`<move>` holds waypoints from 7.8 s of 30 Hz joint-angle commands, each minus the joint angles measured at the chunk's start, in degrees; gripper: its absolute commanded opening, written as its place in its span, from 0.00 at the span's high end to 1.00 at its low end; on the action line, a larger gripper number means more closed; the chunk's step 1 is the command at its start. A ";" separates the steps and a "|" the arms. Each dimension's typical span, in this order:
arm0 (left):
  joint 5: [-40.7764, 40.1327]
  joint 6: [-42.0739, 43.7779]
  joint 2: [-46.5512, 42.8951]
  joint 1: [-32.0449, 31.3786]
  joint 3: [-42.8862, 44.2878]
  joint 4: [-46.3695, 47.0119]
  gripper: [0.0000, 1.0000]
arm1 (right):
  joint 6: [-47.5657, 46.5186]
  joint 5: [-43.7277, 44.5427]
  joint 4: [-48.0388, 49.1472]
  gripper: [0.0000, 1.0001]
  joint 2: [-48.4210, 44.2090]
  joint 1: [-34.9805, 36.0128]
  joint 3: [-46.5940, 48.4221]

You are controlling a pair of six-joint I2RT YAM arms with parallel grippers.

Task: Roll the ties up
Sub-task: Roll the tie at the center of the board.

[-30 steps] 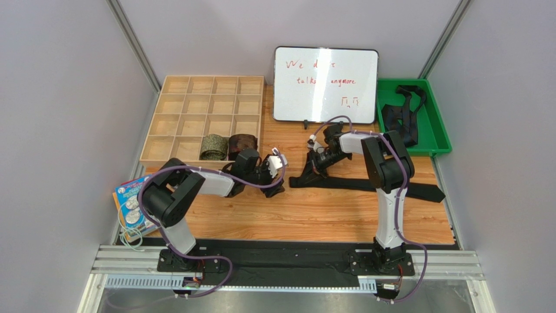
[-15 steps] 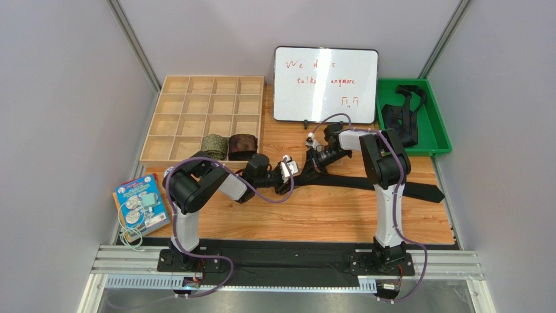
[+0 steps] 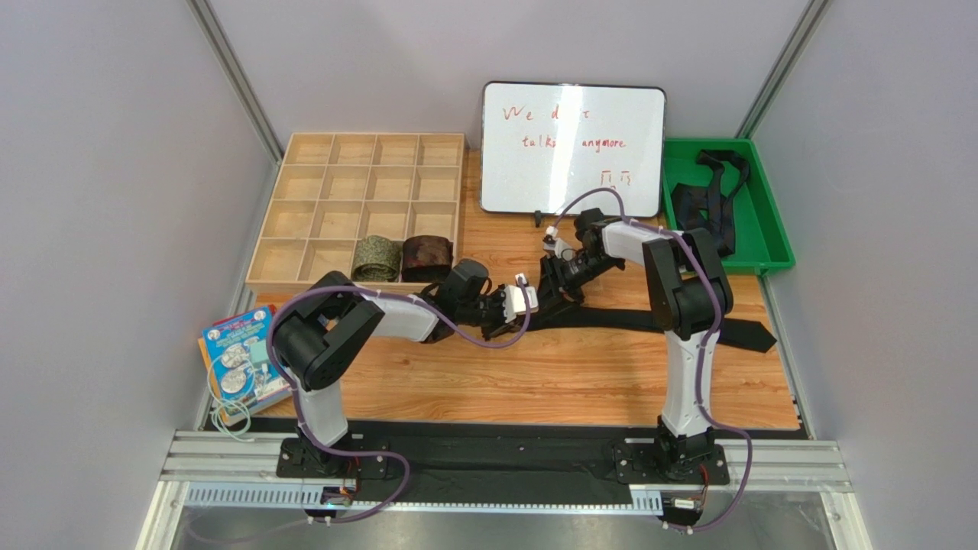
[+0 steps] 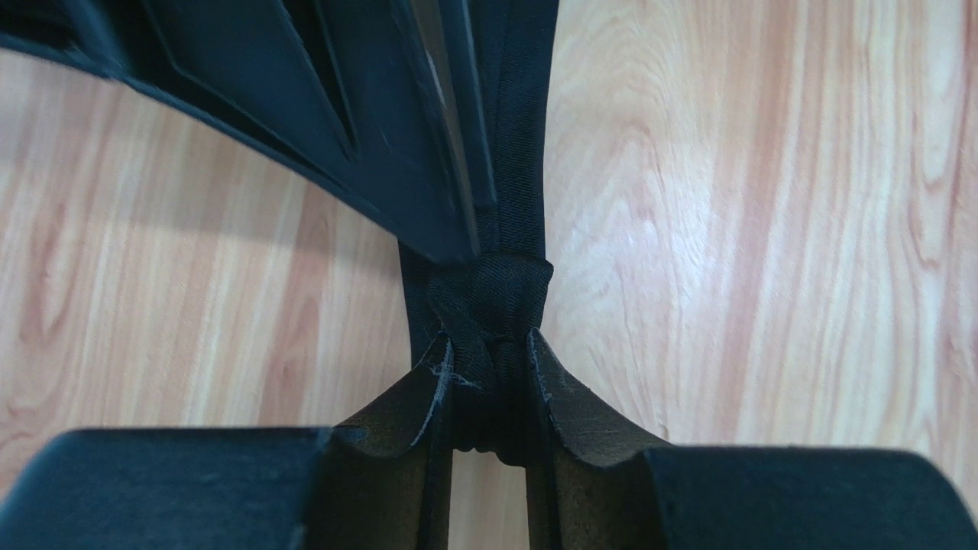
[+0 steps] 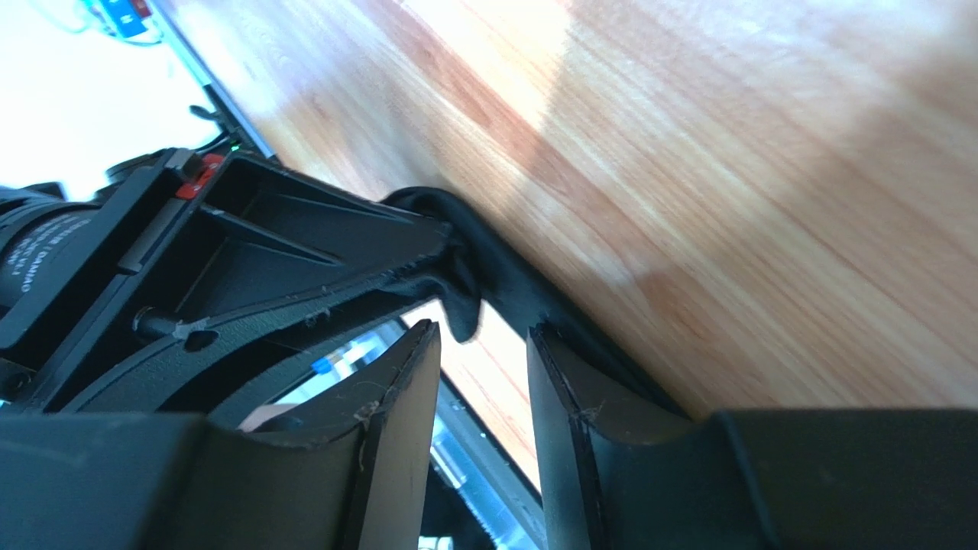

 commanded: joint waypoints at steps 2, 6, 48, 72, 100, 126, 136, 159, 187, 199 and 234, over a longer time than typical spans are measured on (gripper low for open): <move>0.35 2.29 -2.09 0.09 2.71 -15.82 0.81 | -2.53 4.15 -2.28 0.59 -1.83 0.16 2.14; -1.24 2.73 -1.39 0.00 5.44 -20.05 0.81 | -2.44 3.80 -1.40 0.60 -1.21 1.56 2.49; 5.79 0.97 2.04 7.29 11.95 -29.20 0.80 | -61.60 28.24 8.09 0.40 -21.25 9.83 -15.79; 4.47 0.01 2.30 8.17 12.91 -30.34 0.81 | -73.46 19.00 17.14 0.05 -27.85 4.38 -22.65; 4.47 -0.78 2.92 8.53 14.14 -31.22 0.81 | -81.12 18.92 7.93 0.50 -23.09 3.50 -19.31; 2.10 -2.98 -1.91 8.53 7.38 -22.79 0.82 | 16.97 4.42 24.97 0.54 -12.29 5.08 -8.85; 2.28 -1.93 -1.65 7.65 7.11 -21.03 0.82 | 20.32 6.61 27.61 0.58 -7.28 7.37 -6.92; 1.40 -1.40 -0.07 6.15 8.61 -21.64 0.71 | 15.58 12.41 20.94 0.96 -1.74 8.25 -4.72; 5.35 -3.95 -8.86 8.00 -4.67 2.26 0.48 | 11.00 18.48 12.84 1.00 2.48 8.07 -1.29; 4.83 -2.90 -4.99 6.24 -0.54 -0.28 0.61 | 10.92 17.95 12.84 1.00 2.83 8.07 -0.94; -4.14 -6.05 0.10 0.35 3.34 -14.36 0.63 | 14.69 6.09 16.09 1.00 -2.00 9.04 -8.23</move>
